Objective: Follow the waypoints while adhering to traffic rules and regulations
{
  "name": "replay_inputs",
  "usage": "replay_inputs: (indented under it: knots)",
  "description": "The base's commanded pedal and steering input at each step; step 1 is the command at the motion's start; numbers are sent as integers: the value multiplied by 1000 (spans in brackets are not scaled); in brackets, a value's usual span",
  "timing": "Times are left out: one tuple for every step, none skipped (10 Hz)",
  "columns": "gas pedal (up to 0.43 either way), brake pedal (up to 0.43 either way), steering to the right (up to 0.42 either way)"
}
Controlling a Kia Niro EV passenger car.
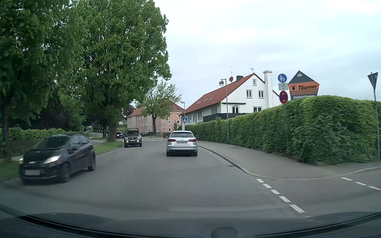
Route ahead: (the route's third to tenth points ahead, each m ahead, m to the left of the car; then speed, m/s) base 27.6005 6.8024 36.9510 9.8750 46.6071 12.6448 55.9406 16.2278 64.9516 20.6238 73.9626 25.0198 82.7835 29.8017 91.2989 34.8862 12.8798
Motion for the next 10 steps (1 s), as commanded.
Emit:
replay_inputs:
  knots:
    - [67, 0, -32]
    - [67, 0, -37]
    - [67, 0, -38]
    - [67, 0, -38]
    - [67, 0, -38]
    - [67, 0, -38]
    - [67, 0, -38]
    - [79, 0, -36]
    - [87, 0, -35]
    - [87, 0, -35]
